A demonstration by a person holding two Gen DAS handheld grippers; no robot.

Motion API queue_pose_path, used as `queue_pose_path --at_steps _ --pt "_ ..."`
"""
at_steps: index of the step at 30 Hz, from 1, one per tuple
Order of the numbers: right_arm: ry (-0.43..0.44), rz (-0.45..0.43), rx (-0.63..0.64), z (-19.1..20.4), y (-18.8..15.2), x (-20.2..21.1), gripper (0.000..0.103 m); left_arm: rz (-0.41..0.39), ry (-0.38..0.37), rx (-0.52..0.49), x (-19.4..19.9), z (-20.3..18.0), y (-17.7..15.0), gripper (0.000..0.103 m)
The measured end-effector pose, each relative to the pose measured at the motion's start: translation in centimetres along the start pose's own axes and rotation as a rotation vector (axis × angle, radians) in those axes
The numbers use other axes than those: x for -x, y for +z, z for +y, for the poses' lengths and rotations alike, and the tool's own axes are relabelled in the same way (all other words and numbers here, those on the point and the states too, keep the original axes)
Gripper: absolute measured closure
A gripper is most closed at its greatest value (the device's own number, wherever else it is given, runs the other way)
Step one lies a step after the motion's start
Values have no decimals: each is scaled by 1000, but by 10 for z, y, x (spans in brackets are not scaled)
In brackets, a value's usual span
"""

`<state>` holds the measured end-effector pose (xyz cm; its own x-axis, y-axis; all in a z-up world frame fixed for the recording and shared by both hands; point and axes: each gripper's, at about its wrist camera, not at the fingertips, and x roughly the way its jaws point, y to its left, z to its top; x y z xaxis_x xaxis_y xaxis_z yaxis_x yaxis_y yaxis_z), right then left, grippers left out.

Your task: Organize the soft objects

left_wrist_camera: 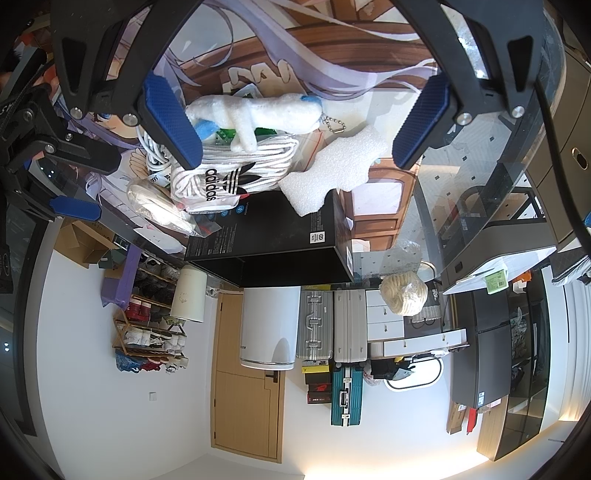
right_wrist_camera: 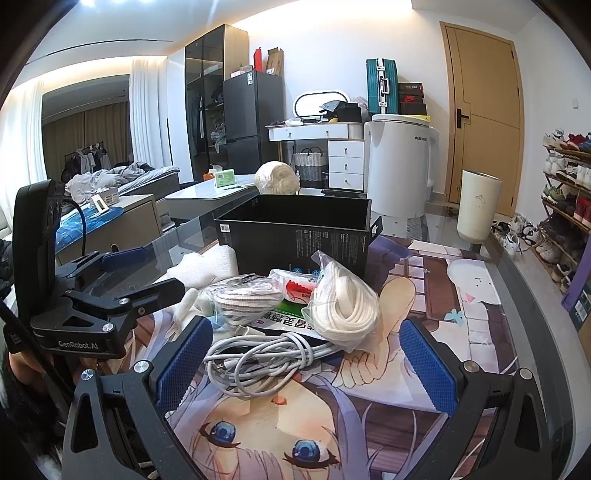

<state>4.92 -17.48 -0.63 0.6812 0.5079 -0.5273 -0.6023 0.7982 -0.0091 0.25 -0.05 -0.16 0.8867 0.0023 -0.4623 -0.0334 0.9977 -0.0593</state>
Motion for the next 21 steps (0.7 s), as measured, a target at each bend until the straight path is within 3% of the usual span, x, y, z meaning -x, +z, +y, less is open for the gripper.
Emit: queue_pose_path --at_steps 14,21 --pt "0 59 -42 -14 11 -13 0 55 -10 10 -11 10 2 0" --pt "-29 83 -47 -23 19 -24 0 101 32 38 -21 24 10 0"
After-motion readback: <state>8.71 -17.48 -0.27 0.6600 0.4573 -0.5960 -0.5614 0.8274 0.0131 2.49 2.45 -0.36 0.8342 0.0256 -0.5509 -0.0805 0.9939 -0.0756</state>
